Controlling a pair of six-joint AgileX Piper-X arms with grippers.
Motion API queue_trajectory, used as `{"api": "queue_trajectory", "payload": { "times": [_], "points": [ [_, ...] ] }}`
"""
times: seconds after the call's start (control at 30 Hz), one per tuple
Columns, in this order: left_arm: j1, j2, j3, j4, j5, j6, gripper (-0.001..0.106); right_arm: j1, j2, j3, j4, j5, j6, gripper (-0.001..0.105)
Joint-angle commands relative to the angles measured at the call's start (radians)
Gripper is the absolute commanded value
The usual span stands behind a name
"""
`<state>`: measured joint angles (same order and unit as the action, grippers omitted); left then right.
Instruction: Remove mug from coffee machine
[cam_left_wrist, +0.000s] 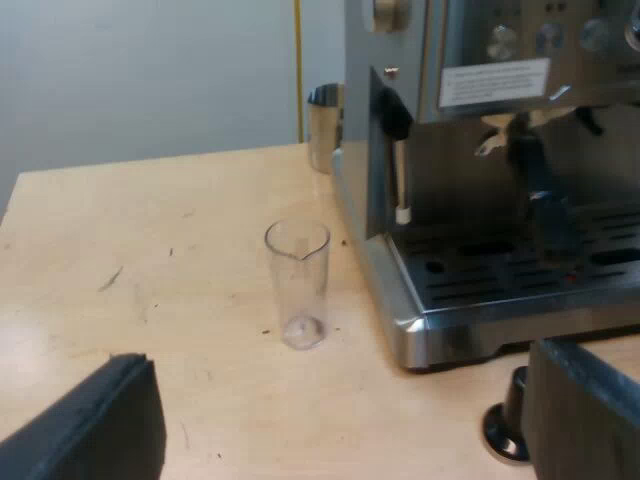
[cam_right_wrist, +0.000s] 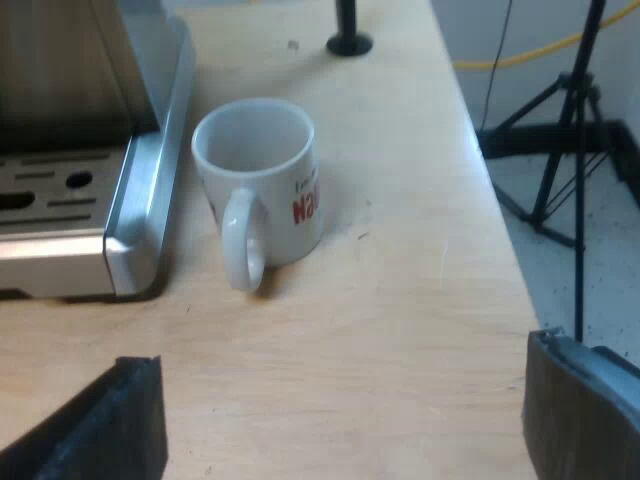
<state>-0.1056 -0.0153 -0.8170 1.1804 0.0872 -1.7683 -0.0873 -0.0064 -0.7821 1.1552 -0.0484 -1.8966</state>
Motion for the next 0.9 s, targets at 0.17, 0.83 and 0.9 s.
{"api": "queue_trajectory", "payload": {
  "times": [0.17,0.83,0.9],
  "points": [
    [0.001,-0.038,0.151,-0.138,-0.024,-0.001,0.083,-0.003,-0.047,0.104,-0.009,-0.024,-0.007,0.074],
    [0.001,-0.036,0.326,-0.208,-0.024,-0.001,0.083,-0.003,-0.045,0.217,-0.034,-0.024,-0.007,0.074],
    [0.001,-0.036,0.326,-0.208,-0.024,-0.001,0.083,-0.003,-0.045,0.217,-0.032,-0.024,-0.007,0.074]
  ]
}}
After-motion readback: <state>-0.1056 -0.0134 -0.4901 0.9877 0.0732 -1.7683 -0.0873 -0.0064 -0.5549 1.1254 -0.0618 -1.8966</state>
